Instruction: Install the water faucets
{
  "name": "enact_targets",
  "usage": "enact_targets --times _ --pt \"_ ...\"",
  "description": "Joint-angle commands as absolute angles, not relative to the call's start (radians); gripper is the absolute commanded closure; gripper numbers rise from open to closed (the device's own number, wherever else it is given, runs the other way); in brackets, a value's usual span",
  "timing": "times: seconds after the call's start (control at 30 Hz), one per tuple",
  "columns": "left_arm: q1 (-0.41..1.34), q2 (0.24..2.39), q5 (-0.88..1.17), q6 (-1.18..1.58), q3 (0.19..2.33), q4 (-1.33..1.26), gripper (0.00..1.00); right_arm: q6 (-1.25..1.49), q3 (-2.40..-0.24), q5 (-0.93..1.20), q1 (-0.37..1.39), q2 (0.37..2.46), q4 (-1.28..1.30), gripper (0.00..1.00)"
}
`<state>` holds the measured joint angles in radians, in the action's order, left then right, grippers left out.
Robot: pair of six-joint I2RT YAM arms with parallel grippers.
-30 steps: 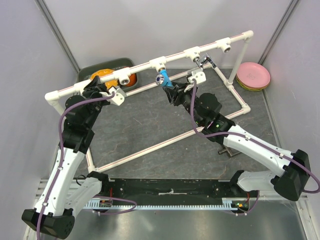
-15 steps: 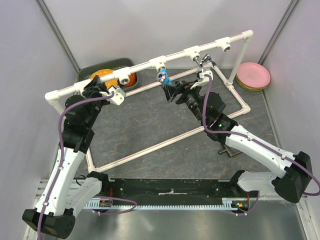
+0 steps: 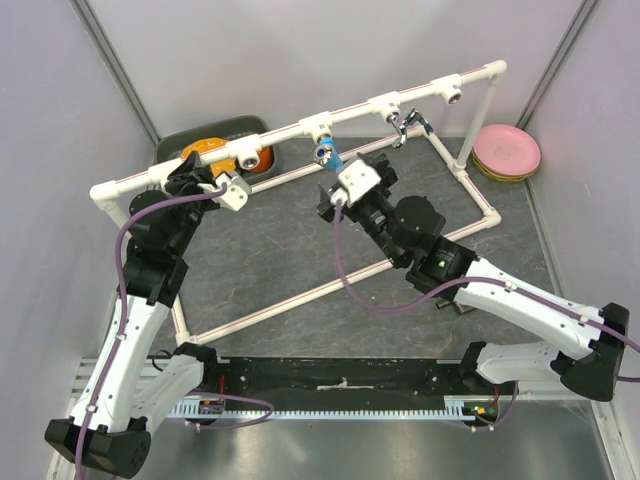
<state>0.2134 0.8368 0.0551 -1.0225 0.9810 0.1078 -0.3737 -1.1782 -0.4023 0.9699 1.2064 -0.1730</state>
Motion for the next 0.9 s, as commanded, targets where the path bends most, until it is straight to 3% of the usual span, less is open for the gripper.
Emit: enact_targets --times 0.0,0.13,0.33,0.5,0.7,0.8,0.83,0.87 --pt "0.198 0.830 0.043 -0.831 0.963 0.137 0.98 -0.791 -1.125 -0.525 1.015 1.253 -0.293 0.04" --pt "0.198 0.827 0.044 -0.831 0.962 0.137 0.98 -0.945 -1.043 -0.563 1.020 1.307 -0.536 0.08" --pt "0.198 0.825 0.044 -0.831 0.963 0.137 0.98 -1.006 -1.048 -0.545 1.017 1.381 -0.673 0.17" --pt "0.196 0.824 0.043 -0.833 0.962 0.138 0.98 -1.016 -1.072 -0.537 1.016 1.408 -0.704 0.20" --pt "0.195 0.824 0.046 -0.831 0.960 0.138 0.98 -1.000 -1.098 -0.531 1.014 1.424 -0.683 0.34" --pt "0.193 0.827 0.049 -0.831 0.962 0.138 0.98 -0.979 -1.100 -0.528 1.012 1.424 -0.683 0.55" --pt "0.193 0.827 0.051 -0.830 0.962 0.137 0.98 -0.970 -1.103 -0.525 1.012 1.422 -0.678 0.68" --pt "0.193 0.828 0.052 -0.830 0.963 0.138 0.98 -0.947 -1.104 -0.525 1.014 1.424 -0.677 0.74"
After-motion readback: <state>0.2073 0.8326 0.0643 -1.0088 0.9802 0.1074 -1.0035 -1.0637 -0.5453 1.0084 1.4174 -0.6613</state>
